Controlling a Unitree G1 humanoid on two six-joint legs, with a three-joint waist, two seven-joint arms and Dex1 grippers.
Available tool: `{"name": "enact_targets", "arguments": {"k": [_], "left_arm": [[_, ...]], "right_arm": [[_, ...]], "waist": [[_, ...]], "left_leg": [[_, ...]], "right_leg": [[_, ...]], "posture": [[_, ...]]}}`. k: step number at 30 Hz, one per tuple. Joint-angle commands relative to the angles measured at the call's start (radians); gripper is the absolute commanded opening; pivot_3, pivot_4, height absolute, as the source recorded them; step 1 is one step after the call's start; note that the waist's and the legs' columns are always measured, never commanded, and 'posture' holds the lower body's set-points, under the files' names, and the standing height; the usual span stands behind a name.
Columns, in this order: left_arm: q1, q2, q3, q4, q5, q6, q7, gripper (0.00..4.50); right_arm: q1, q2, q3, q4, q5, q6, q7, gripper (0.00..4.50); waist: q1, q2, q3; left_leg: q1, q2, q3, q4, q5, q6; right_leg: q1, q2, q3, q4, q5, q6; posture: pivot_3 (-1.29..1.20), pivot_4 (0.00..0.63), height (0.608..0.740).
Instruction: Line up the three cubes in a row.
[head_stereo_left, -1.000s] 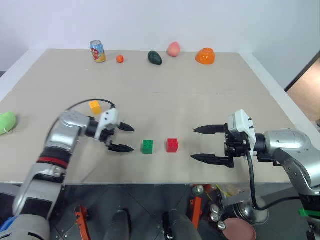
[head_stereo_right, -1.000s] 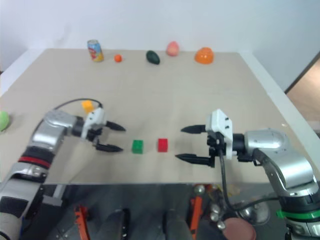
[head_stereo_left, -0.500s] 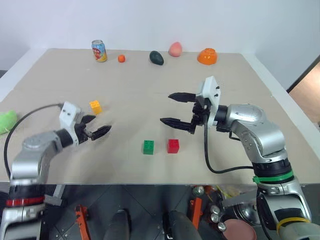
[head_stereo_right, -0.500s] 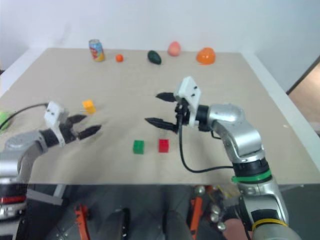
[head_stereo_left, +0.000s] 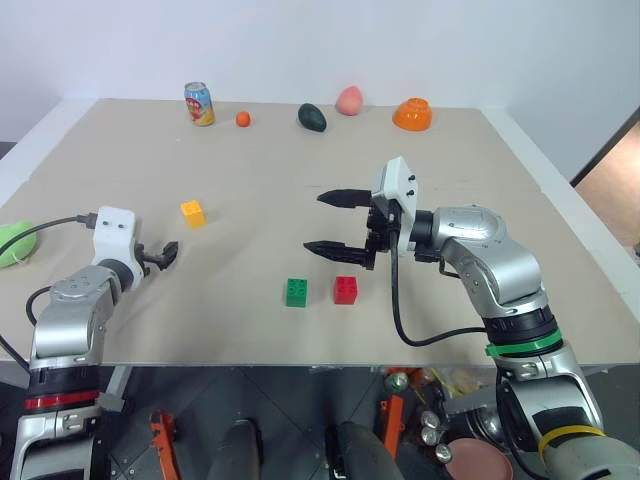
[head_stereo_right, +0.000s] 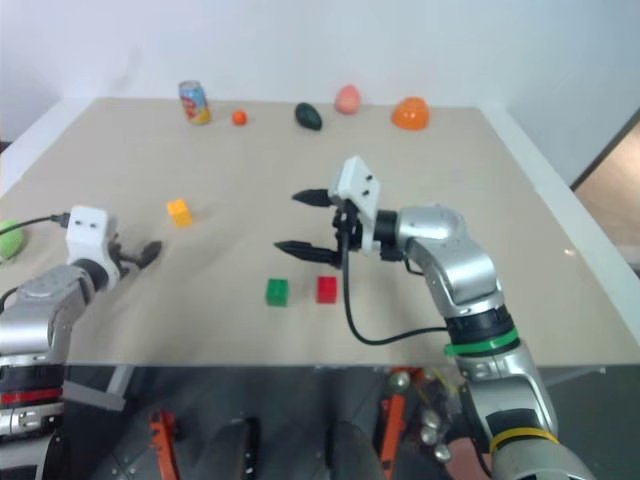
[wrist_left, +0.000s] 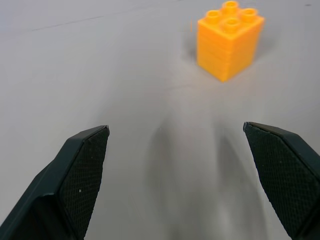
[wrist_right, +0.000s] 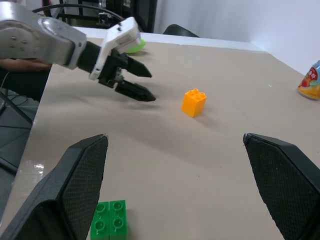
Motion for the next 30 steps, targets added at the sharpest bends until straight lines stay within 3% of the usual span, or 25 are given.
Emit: {"name": "enact_targets", "arguments": {"k": [1, 8, 19, 30], "left_arm": [[-0.085, 0.021, -0.031, 0.123, 0.011, -0.075, -0.036, 4.45], [-0.222, 0.01, -0.118, 0.342, 0.039, -0.19, -0.115, 4.45], [-0.439, 0.039, -0.147, 0.777, 0.079, -0.41, -0.224, 4.45], [-0.612, 0.022, -0.178, 1.045, 0.12, -0.542, -0.318, 4.45]], "right_arm": [[-0.003, -0.006, -0.023, -0.042, 0.005, -0.006, -0.003, 4.5], [0.021, -0.025, -0.042, -0.084, 0.009, 0.013, -0.026, 4.5], [0.053, -0.061, -0.066, -0.132, 0.019, 0.043, -0.053, 4.5], [0.041, -0.061, -0.066, -0.118, 0.013, 0.039, -0.051, 4.5]], "waist": [[0.0, 0.0, 0.0], [0.0, 0.0, 0.0], [-0.001, 0.0, 0.0], [-0.001, 0.0, 0.0]], "left_leg": [[0.0, 0.0, 0.0, 0.0, 0.0, 0.0], [-0.002, 0.0, 0.0, -0.001, 0.0, 0.0], [-0.001, 0.0, 0.0, -0.002, 0.0, 0.0], [-0.003, 0.0, 0.0, -0.002, 0.0, -0.001]], "right_leg": [[0.0, 0.0, 0.0, 0.0, 0.0, 0.001], [-0.001, 0.0, 0.0, 0.0, 0.001, 0.005], [-0.001, 0.001, 0.0, 0.0, 0.001, 0.004], [-0.002, 0.001, 0.0, 0.0, 0.001, 0.007]], "posture": [[0.0, 0.15, 0.738], [0.0, 0.15, 0.738], [0.0, 0.15, 0.738], [0.0, 0.15, 0.738]]}}
